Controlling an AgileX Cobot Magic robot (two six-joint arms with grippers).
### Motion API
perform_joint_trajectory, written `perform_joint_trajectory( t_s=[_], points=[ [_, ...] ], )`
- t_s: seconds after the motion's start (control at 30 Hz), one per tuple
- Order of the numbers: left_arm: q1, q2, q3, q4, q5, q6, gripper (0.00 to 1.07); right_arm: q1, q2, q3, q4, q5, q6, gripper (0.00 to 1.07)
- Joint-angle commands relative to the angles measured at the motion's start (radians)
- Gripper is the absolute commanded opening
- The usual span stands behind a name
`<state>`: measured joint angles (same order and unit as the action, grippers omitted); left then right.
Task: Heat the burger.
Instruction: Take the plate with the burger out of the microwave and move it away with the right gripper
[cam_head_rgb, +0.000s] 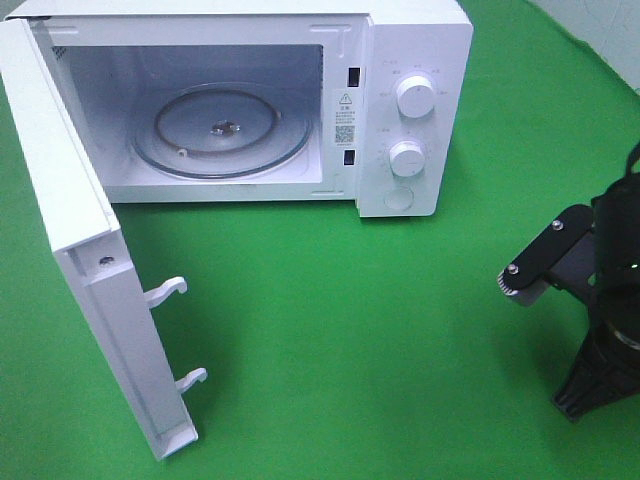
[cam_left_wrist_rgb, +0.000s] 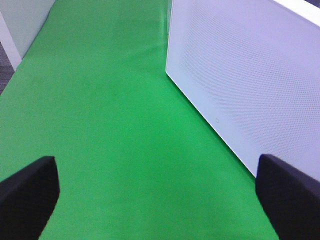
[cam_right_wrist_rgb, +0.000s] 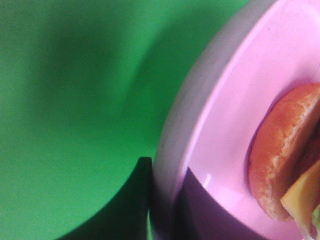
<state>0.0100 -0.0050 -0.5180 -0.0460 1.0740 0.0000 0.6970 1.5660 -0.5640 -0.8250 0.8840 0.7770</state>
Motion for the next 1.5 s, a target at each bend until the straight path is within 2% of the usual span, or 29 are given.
perform_joint_trajectory(
  t_s=[0.03,0.33,0.4,0.57,0.67,0.7,0.73,0.77,0.8,0.83,0.93,0.97,1.0,1.03,1.07,1.13,1.17,1.2,1.23,1.27,1.3,1.33,1.37,1.47,1.5],
  points=[
    [-0.005,-0.005,0.003,-0.007,-0.006,0.000,1.00,-0.012,0.066,-0.005,-0.072,0.012,0.070,0.01],
    [-0.005,-0.005,0.003,-0.007,-0.006,0.000,1.00,-0.101,0.211,-0.005,-0.134,-0.097,0.171,0.02],
    [-0.005,-0.005,0.003,-0.007,-0.006,0.000,1.00,-0.145,0.271,-0.005,-0.152,-0.148,0.209,0.02],
    [-0.005,-0.005,0.003,-0.007,-0.006,0.000,1.00,-0.159,0.308,-0.010,-0.147,-0.159,0.220,0.06],
    [-0.005,-0.005,0.003,-0.007,-0.006,0.000,1.00,-0.159,0.307,-0.028,-0.113,-0.157,0.210,0.12],
    [-0.005,-0.005,0.003,-0.007,-0.006,0.000,1.00,-0.159,0.307,-0.044,-0.091,-0.140,0.189,0.18],
    [-0.005,-0.005,0.003,-0.007,-0.006,0.000,1.00,-0.159,0.307,-0.044,-0.091,-0.140,0.189,0.18],
    [-0.005,-0.005,0.003,-0.007,-0.006,0.000,1.00,-0.156,0.299,-0.056,-0.070,-0.127,0.164,0.27],
    [-0.005,-0.005,0.003,-0.007,-0.006,0.000,1.00,-0.156,0.299,-0.056,-0.070,-0.127,0.164,0.27],
    [-0.005,-0.005,0.003,-0.007,-0.006,0.000,1.00,-0.156,0.278,-0.063,-0.047,-0.122,0.150,0.35],
    [-0.005,-0.005,0.003,-0.007,-0.006,0.000,1.00,-0.156,0.264,-0.065,-0.038,-0.122,0.138,0.38],
    [-0.005,-0.005,0.003,-0.007,-0.006,0.000,1.00,-0.156,0.219,-0.066,-0.008,-0.122,0.119,0.46],
    [-0.005,-0.005,0.003,-0.007,-0.006,0.000,1.00,-0.156,0.219,-0.066,-0.008,-0.122,0.119,0.46],
    [-0.005,-0.005,0.003,-0.007,-0.006,0.000,1.00,-0.156,0.160,-0.066,0.033,-0.124,0.103,0.51],
    [-0.005,-0.005,0.003,-0.007,-0.006,0.000,1.00,-0.156,0.160,-0.066,0.033,-0.124,0.103,0.51],
    [-0.005,-0.005,0.003,-0.007,-0.006,0.000,1.00,-0.156,0.023,-0.066,0.144,-0.148,0.035,0.54],
    [-0.005,-0.005,0.003,-0.007,-0.006,0.000,1.00,-0.156,0.023,-0.066,0.144,-0.148,0.035,0.54],
    [-0.005,-0.005,0.003,-0.007,-0.006,0.000,1.00,-0.156,-0.061,-0.066,0.216,-0.160,-0.052,0.54],
    [-0.005,-0.005,0.003,-0.007,-0.006,0.000,1.00,-0.156,-0.061,-0.066,0.216,-0.160,-0.052,0.54],
    [-0.005,-0.005,0.003,-0.007,-0.006,0.000,1.00,-0.156,-0.141,-0.066,0.279,-0.169,-0.146,0.54],
    [-0.005,-0.005,0.003,-0.007,-0.006,0.000,1.00,-0.156,-0.141,-0.066,0.279,-0.169,-0.146,0.54],
    [-0.005,-0.005,0.003,-0.007,-0.006,0.000,1.00,-0.156,-0.219,-0.066,0.350,-0.172,-0.233,0.55],
    [-0.005,-0.005,0.003,-0.007,-0.006,0.000,1.00,-0.156,-0.219,-0.066,0.350,-0.172,-0.233,0.55],
    [-0.005,-0.005,0.003,-0.007,-0.006,0.000,1.00,-0.156,-0.346,-0.066,0.427,-0.175,-0.354,0.61],
    [-0.005,-0.005,0.003,-0.007,-0.006,0.000,1.00,-0.156,-0.417,-0.066,0.470,-0.173,-0.408,0.68]
  ],
)
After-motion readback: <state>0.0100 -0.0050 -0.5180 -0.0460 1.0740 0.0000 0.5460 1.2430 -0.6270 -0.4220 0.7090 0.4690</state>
